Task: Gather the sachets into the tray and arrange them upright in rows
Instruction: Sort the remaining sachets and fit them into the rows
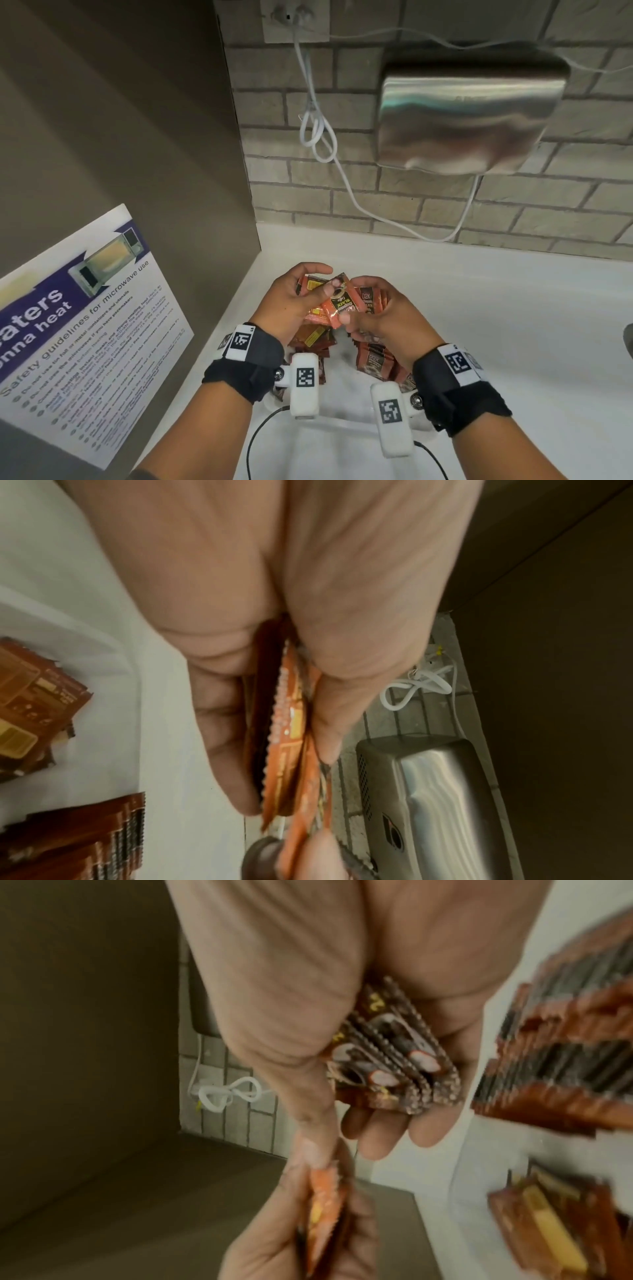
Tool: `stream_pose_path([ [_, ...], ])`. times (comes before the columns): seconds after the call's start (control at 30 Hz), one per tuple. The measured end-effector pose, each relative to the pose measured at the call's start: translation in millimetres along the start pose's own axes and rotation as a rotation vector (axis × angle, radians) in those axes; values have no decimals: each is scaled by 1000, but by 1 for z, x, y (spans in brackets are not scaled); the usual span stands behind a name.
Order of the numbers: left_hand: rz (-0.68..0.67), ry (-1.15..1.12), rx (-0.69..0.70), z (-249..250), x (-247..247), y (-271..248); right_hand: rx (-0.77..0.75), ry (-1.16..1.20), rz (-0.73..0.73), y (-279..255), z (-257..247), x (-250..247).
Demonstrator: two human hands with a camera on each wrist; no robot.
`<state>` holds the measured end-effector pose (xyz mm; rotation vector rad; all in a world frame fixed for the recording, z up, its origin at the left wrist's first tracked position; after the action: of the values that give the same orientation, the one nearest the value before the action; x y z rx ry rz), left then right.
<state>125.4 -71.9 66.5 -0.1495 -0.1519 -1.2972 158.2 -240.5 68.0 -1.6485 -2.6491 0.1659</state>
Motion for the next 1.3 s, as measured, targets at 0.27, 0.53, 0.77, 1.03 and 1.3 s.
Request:
stream_pose_path([
  [0.27, -138, -79, -129, -8, 17, -12, 28, 341, 175, 7, 0, -9],
  [0.53, -160, -66, -142, -21, 31, -16, 8, 366, 177, 3, 1, -3],
  [0.77, -13, 110, -74, -13, 7, -10, 6, 220, 158, 3, -9, -11],
  [1.03, -42, -76, -216, -19, 10, -13, -30, 90, 141, 7, -11, -10],
  [1.3, 60, -290, -334, -22, -2, -7, -501, -251, 179, -15, -51, 3],
])
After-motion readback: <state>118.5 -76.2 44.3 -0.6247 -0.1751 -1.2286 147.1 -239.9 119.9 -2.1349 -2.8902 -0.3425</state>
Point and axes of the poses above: each hand's wrist, its own y-axis towards the middle knuckle, its own x-axis out of the palm, z = x × y, the point moved 7 cm from there along y, towards the middle knuckle, and after that the axes turned 5 degrees about z, right-handed, at the moved point
